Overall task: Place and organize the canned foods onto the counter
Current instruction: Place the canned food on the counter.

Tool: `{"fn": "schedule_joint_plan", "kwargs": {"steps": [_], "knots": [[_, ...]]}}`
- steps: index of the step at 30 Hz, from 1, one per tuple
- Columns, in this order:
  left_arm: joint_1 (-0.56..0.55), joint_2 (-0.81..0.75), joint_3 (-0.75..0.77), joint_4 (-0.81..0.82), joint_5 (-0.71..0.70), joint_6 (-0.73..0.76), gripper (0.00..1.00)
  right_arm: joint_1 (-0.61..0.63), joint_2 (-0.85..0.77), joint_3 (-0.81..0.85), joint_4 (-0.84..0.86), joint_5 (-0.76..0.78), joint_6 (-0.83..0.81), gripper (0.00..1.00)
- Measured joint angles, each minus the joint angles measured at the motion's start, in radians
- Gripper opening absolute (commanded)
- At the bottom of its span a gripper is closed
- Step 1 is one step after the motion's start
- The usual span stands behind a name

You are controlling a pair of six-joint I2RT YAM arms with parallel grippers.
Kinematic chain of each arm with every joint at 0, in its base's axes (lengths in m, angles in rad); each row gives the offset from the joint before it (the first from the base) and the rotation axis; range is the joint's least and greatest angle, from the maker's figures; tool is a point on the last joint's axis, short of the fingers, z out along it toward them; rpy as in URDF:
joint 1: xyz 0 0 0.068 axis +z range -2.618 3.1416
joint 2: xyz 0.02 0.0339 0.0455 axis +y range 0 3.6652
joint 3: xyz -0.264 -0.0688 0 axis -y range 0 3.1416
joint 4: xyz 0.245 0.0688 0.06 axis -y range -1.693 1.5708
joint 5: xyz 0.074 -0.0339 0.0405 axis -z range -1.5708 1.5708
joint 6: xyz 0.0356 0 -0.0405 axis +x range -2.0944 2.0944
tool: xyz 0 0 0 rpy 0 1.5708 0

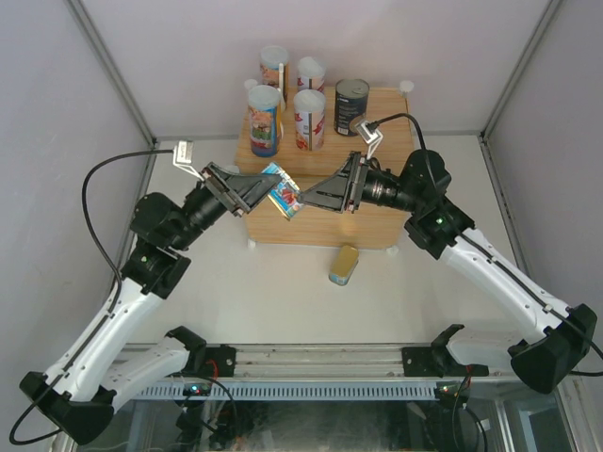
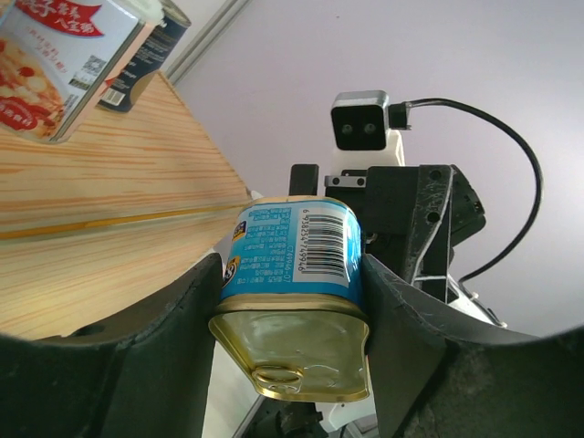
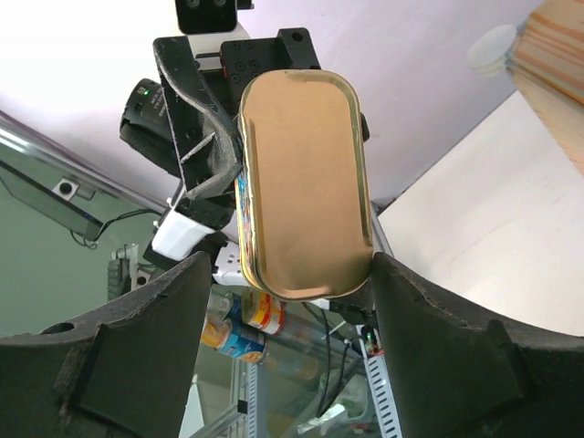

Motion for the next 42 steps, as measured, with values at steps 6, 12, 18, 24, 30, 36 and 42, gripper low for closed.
{"fn": "schedule_joint_plan", "kwargs": {"steps": [6, 12, 18, 24, 30, 36, 42], "knots": [[0.002, 0.006, 0.0, -0.056, -0.027, 0.008, 0.0, -0.009, -0.01, 0.0, -0.059, 0.023, -0.06, 0.71], [0.003, 0.006, 0.0, -0.097, -0.047, 0.007, 0.0, -0.012, -0.06, 0.0, -0.125, 0.059, -0.129, 0.71], [0.003, -0.003, 0.0, -0.108, -0.063, 0.007, 0.0, -0.014, -0.093, 0.0, -0.187, 0.1, -0.196, 0.71], [0.003, -0.015, 0.0, -0.109, -0.067, 0.005, 0.0, -0.014, -0.116, 0.0, -0.265, 0.169, -0.288, 0.72], [0.003, -0.01, 0.002, -0.135, -0.069, -0.001, 0.0, 0.0, -0.17, 0.003, -0.348, 0.284, -0.431, 0.72], [0.004, 0.009, 0.023, -0.186, -0.091, -0.002, 0.0, 0.097, -0.169, 0.081, -0.44, 0.502, -0.644, 0.72], [0.004, 0.018, 0.053, -0.237, -0.111, -0.011, 0.0, 0.268, -0.161, 0.127, -0.472, 0.726, -0.818, 0.76]]}}
